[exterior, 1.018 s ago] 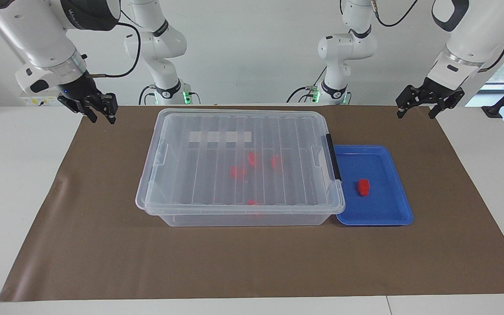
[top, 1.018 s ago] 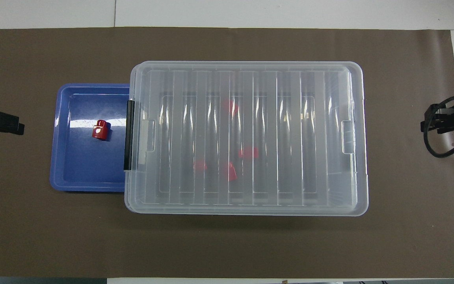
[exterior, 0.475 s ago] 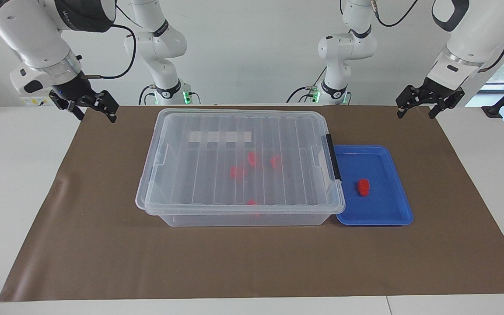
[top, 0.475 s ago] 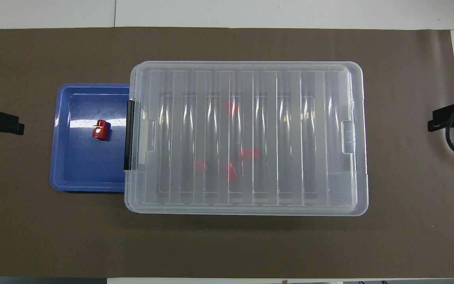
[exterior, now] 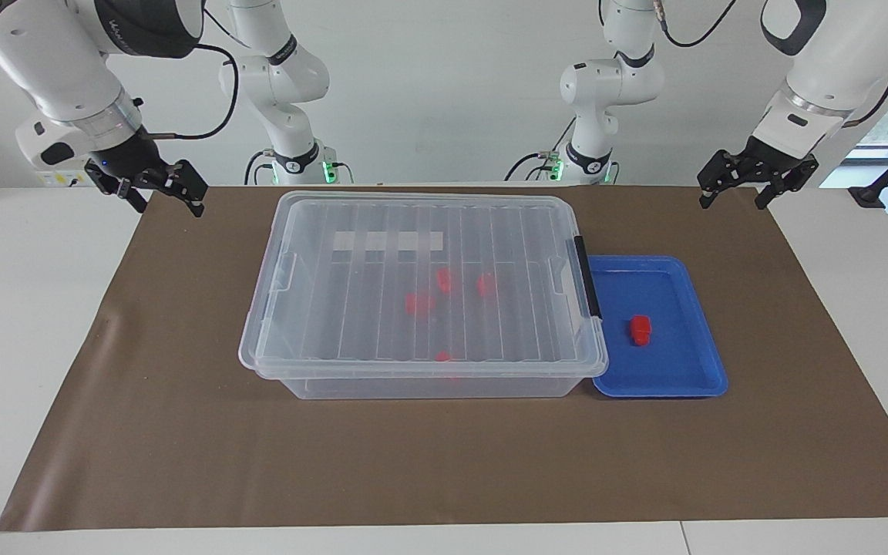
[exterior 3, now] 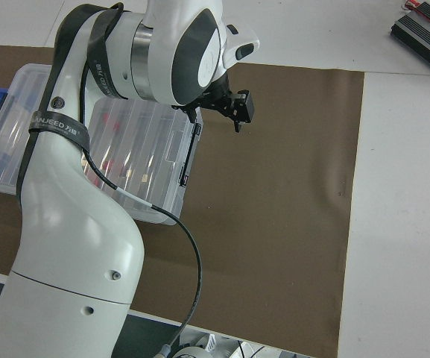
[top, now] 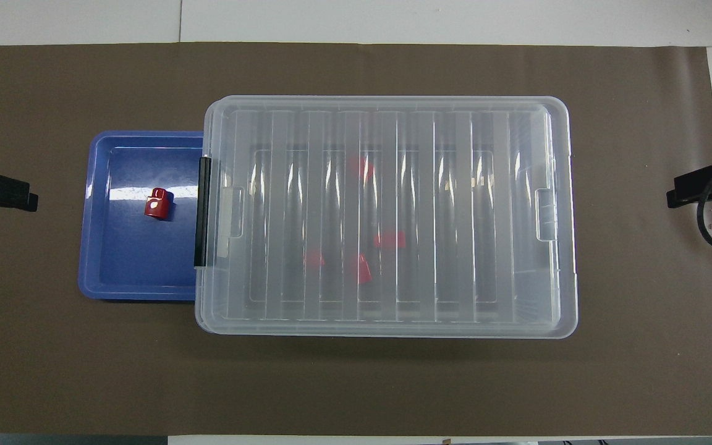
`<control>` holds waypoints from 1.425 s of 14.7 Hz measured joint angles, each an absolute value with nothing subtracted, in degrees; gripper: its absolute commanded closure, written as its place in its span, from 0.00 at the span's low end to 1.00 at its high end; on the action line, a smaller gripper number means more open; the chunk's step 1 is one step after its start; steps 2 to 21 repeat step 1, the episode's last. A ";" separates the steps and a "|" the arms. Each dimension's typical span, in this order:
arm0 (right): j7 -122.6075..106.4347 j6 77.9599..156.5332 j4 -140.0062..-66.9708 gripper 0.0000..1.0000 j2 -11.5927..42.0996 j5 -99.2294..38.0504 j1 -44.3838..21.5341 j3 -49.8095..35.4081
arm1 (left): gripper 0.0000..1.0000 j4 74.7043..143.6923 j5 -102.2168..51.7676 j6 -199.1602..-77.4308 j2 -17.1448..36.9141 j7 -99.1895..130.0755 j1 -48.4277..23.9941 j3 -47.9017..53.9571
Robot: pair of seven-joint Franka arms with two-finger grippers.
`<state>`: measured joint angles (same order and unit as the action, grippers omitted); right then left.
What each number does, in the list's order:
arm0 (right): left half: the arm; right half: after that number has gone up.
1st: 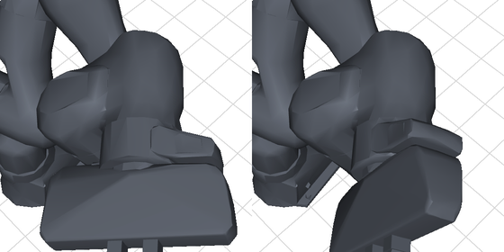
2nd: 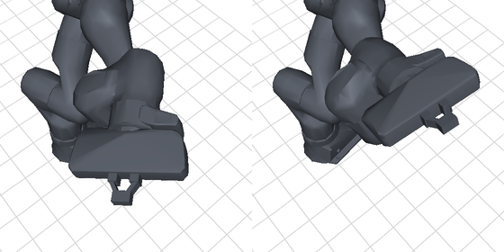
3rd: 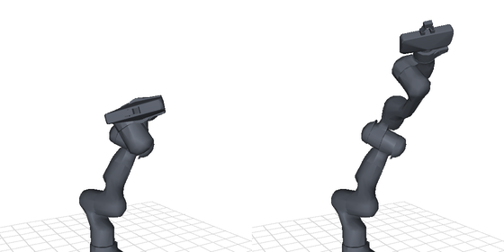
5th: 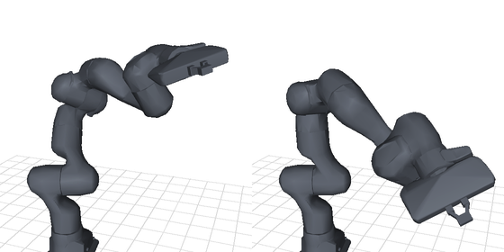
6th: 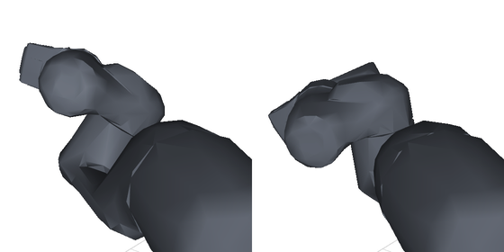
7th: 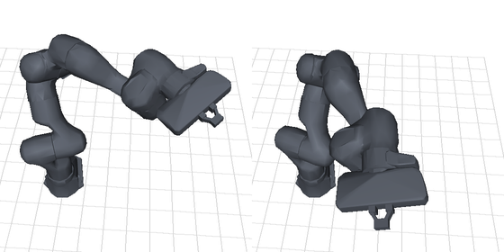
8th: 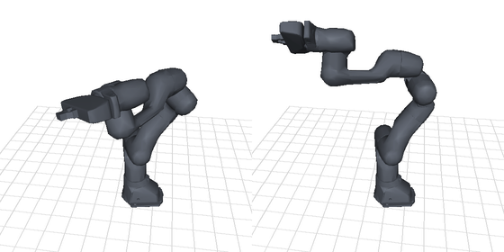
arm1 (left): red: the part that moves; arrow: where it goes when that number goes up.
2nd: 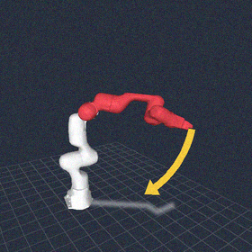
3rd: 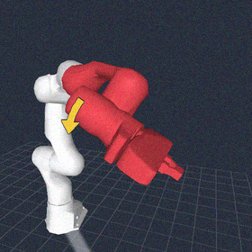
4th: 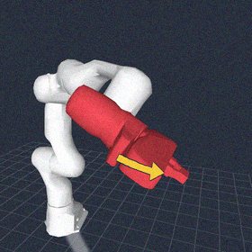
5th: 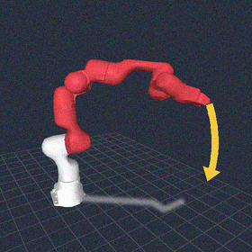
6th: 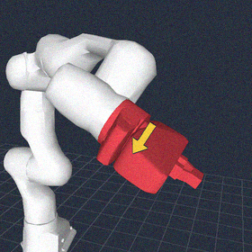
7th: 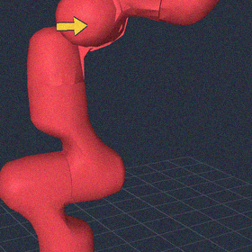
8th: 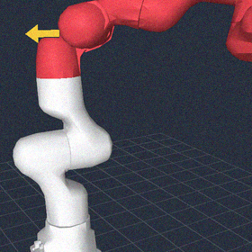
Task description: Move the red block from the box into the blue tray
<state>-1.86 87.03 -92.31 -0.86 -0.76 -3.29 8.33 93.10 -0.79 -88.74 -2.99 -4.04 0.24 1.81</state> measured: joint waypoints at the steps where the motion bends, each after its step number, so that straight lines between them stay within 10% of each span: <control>1: -1.92 87.03 -92.30 0.00 -0.87 -0.76 -3.29 8.33 | 0.00 93.10 -0.79 -88.74 -2.99 -4.04 0.24 1.81; 21: -1.92 87.03 -92.30 0.00 -0.87 -0.76 -3.29 8.33 | 0.00 93.10 -0.79 -88.74 -2.99 -4.04 0.24 1.81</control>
